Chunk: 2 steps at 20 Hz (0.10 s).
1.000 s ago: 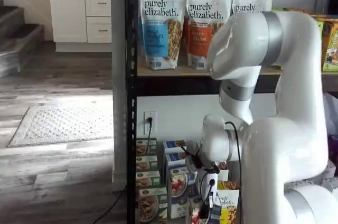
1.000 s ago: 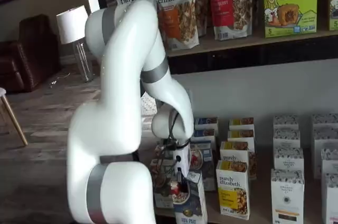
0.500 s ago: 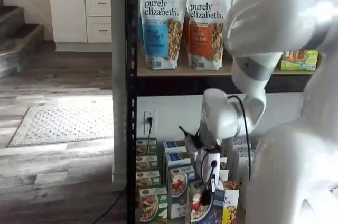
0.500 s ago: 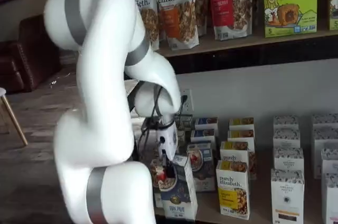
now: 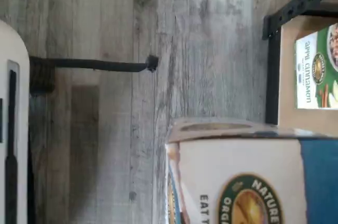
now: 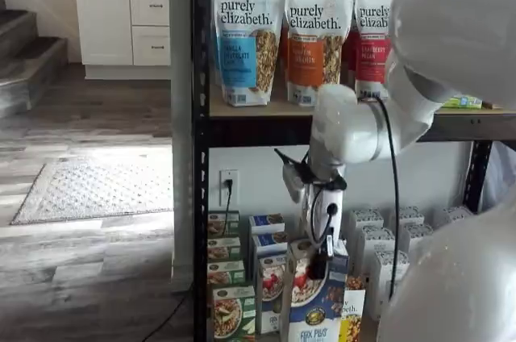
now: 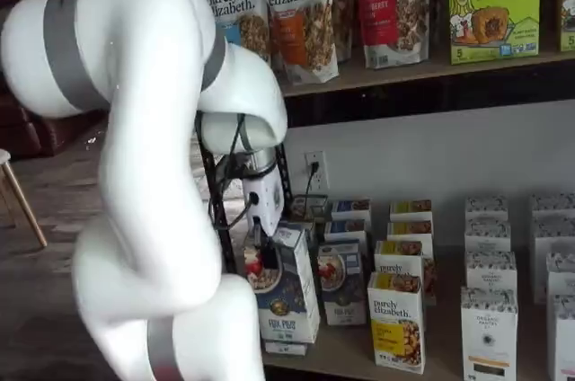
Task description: Pick up the blue and white box that is on the bottom shelf, the second box from the left
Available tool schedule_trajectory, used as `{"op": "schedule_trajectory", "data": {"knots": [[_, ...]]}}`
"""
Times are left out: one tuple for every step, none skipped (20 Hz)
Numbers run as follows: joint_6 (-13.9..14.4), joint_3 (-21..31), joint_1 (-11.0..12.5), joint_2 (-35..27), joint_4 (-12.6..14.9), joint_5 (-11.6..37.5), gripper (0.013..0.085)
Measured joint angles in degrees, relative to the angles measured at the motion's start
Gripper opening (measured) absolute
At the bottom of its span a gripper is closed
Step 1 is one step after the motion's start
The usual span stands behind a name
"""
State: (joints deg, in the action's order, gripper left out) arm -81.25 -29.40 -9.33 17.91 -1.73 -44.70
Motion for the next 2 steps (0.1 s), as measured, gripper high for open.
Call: {"op": "schedule_trajectory", "data": {"knots": [[0.5,-0.3,-0.3,1.3,0.2,-1.5,0.041],[1.1,-0.6,-0.7,2.4,0.6,-3.0,0.041]]}}
